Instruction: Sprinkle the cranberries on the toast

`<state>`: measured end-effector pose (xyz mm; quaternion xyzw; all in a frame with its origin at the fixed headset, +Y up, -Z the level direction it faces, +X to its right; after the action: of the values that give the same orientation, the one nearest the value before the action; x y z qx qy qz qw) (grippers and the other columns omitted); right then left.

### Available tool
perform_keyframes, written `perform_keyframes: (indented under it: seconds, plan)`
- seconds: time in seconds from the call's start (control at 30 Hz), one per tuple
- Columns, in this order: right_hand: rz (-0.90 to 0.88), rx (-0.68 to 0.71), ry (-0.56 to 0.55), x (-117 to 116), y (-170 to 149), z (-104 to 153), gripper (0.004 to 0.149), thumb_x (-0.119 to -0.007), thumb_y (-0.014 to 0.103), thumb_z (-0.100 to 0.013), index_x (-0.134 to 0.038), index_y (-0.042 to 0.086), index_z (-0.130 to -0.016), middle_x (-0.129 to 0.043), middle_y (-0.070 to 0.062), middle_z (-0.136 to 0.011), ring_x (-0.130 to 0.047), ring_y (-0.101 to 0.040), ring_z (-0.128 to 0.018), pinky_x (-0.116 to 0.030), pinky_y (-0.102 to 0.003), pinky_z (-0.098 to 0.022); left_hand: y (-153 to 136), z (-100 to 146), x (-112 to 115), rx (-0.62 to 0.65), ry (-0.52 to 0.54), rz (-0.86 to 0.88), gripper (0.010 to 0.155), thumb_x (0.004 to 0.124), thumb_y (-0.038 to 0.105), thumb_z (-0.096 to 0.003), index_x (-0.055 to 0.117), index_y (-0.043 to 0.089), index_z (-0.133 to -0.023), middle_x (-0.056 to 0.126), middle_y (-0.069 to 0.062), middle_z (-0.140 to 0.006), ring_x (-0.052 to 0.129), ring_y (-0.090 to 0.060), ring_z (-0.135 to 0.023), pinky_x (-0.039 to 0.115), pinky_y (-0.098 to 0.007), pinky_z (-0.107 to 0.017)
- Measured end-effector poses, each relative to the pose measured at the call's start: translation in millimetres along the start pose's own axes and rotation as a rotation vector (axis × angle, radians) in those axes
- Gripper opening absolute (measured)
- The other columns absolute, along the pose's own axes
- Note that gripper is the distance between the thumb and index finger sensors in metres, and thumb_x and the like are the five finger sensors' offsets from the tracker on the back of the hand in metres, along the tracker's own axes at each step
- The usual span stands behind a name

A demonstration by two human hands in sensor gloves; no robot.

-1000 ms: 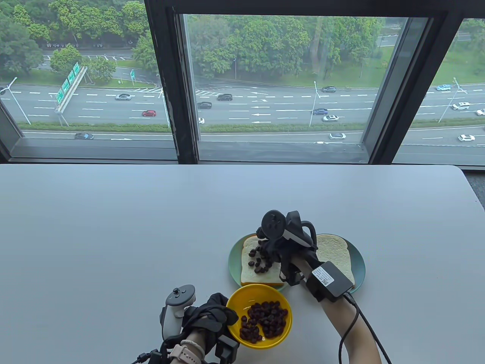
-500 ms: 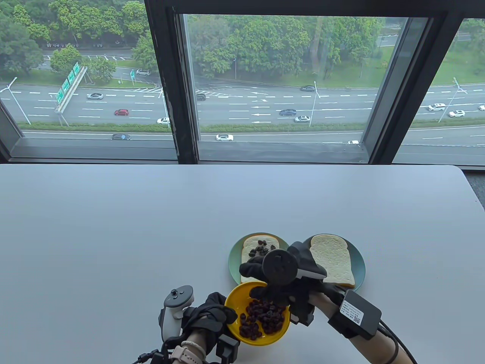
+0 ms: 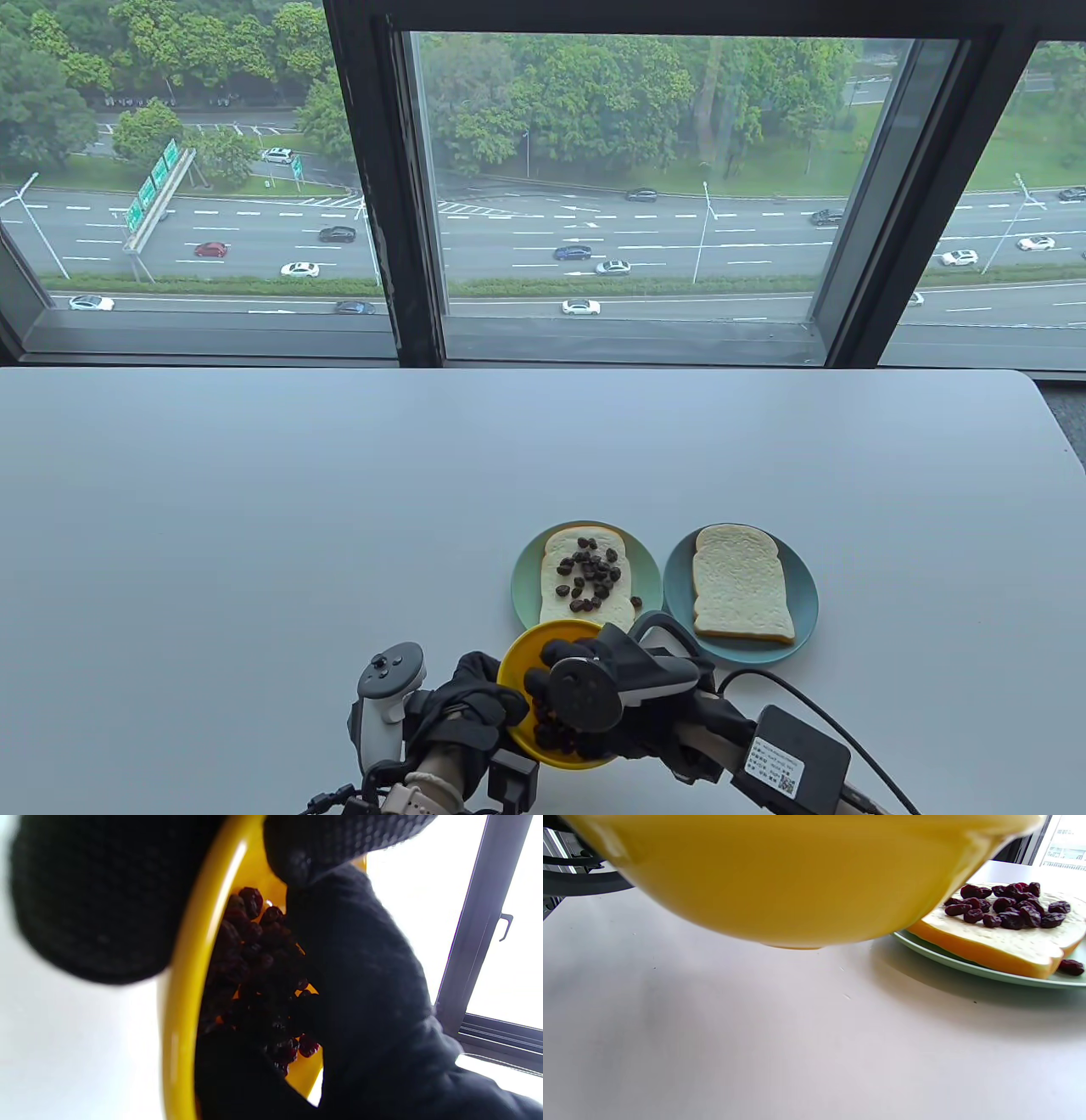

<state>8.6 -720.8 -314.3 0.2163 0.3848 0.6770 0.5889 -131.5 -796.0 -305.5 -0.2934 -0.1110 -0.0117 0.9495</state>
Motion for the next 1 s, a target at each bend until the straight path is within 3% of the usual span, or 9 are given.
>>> perform_keyframes:
  seconds: [0.07,0.13,0.27,0.43,0.53,0.77,1.0]
  plan:
    - [0.159,-0.017,-0.031,-3,7,-2,0.074,-0.078,0.044,-0.033,-0.042,0.035,-0.098,-0.049,-0.008,-0.103,-0.066,-0.035,-0.087,-0.076,-0.030,-0.056,1,1,5,0.002,-0.017,0.006,0.049,0.081,0.017,-0.0360,0.058,0.018,-0.079,0.066,-0.022,-0.065,0.078,-0.038,-0.036,0.098,-0.039,-0.009]
    - [0.200,-0.013,-0.036,-5,14,-3,0.072,-0.077,0.041,-0.032,-0.045,0.035,-0.096,-0.054,-0.008,-0.100,-0.071,-0.034,-0.084,-0.080,-0.029,-0.053,0,1,6,0.004,-0.010,-0.030,0.049,0.081,0.017,-0.0357,0.058,0.018,-0.079,0.066,-0.022,-0.065,0.079,-0.038,-0.036,0.098,-0.038,-0.009]
    - [0.196,-0.018,-0.153,2,18,-3,0.060,-0.082,0.038,-0.027,-0.064,0.035,-0.085,-0.071,-0.005,-0.089,-0.086,-0.029,-0.070,-0.089,-0.023,-0.041,-3,1,10,-0.007,-0.046,-0.008,0.049,0.081,0.017,-0.0358,0.058,0.017,-0.079,0.066,-0.023,-0.064,0.078,-0.038,-0.035,0.098,-0.038,-0.009]
    - [0.165,0.000,-0.238,11,15,3,0.041,-0.086,0.035,-0.029,-0.077,0.036,-0.069,-0.076,0.000,-0.083,-0.092,-0.020,-0.059,-0.094,-0.016,-0.035,0,0,9,0.005,-0.045,-0.010,0.049,0.081,0.018,-0.0364,0.058,0.018,-0.080,0.066,-0.022,-0.065,0.079,-0.037,-0.036,0.098,-0.037,-0.009]
    - [0.146,-0.001,-0.298,15,12,8,0.038,-0.090,0.032,-0.026,-0.081,0.037,-0.062,-0.081,0.004,-0.078,-0.095,-0.017,-0.054,-0.095,-0.012,-0.030,-2,-1,8,-0.004,-0.043,-0.006,0.049,0.080,0.018,-0.0368,0.057,0.018,-0.080,0.066,-0.022,-0.065,0.079,-0.037,-0.036,0.098,-0.037,-0.009]
    - [0.059,0.000,-0.328,22,3,16,0.037,-0.091,0.031,-0.024,-0.083,0.037,-0.059,-0.084,0.004,-0.075,-0.097,-0.016,-0.051,-0.096,-0.011,-0.027,-2,-1,6,-0.023,-0.031,-0.058,0.049,0.079,0.019,-0.0374,0.057,0.019,-0.081,0.068,-0.020,-0.066,0.081,-0.035,-0.037,0.098,-0.035,-0.009]
    - [-0.095,-0.048,-0.385,49,-25,33,0.037,-0.091,0.031,-0.024,-0.083,0.036,-0.060,-0.084,0.003,-0.075,-0.097,-0.016,-0.051,-0.096,-0.011,-0.027,-8,-4,6,-0.067,-0.031,-0.103,0.049,0.080,0.019,-0.0374,0.057,0.018,-0.081,0.067,-0.021,-0.066,0.080,-0.036,-0.036,0.098,-0.036,-0.009]
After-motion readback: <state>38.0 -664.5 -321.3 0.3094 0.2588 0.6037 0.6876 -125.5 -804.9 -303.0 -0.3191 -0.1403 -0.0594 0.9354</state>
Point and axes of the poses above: the tracker on the back of each hand, its own y axis roughly to the thumb side, its own z axis roughly from the fingertips to the wrist, x = y × z, the point moved 4 cm from there along -z, roughly from the wrist to the fingertips
